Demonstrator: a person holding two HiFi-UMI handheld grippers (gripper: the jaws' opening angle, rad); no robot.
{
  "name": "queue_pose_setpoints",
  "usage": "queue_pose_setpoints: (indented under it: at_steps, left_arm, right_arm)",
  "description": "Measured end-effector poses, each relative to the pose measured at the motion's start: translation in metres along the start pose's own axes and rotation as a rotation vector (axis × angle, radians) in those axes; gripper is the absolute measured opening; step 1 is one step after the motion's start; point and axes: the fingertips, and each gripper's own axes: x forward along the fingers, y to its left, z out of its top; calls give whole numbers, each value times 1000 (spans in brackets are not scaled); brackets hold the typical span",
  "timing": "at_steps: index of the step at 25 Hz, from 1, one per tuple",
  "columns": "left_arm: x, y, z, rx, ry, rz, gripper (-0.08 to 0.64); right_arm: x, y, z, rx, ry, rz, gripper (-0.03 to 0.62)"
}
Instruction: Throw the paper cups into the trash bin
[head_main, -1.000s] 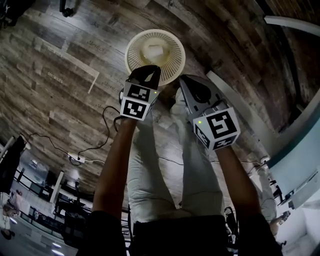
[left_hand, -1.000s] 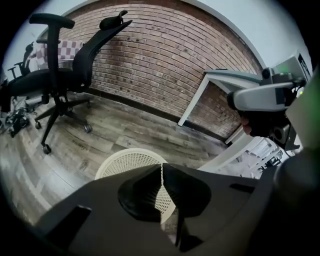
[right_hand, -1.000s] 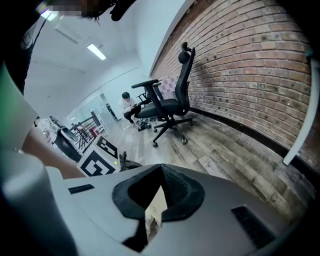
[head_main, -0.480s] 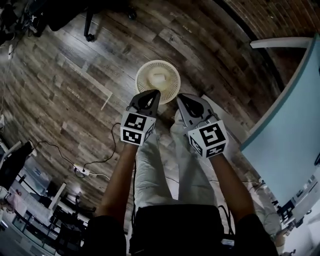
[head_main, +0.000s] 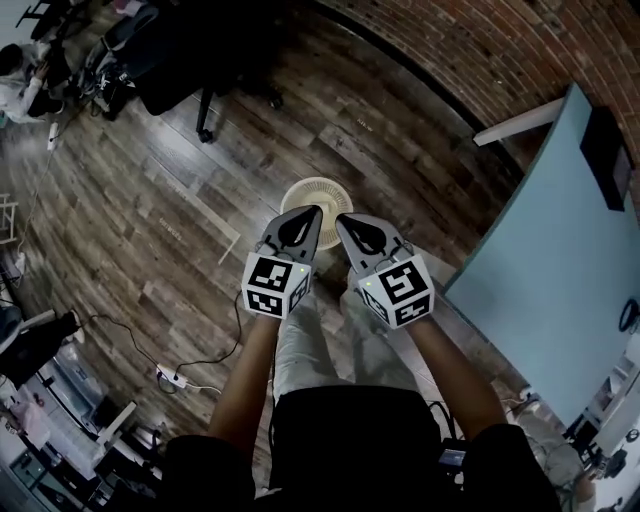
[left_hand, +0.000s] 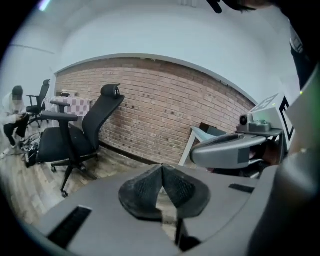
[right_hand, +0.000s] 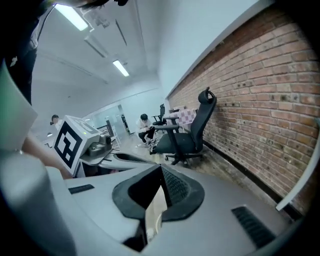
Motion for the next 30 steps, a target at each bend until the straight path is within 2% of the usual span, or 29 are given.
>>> queue_pose_setpoints:
  at_steps: [5,15,23,30]
  left_arm:
    - [-45,-24,51,-2,-90,22,9]
    - [-109,-75,148,41,-267,71,9]
    - [-138,-108,200,109,-380,93,9]
    - [-163,-127,219,140,-446,128,9]
  right_arm:
    - [-41,7,61,-48,-93,-11,3]
    - [-117,11,156,-60,-288,-49,3]
    - [-149,22,200,-113,-379,-7,3]
    - [-172,37,216,-101,-444,51,3]
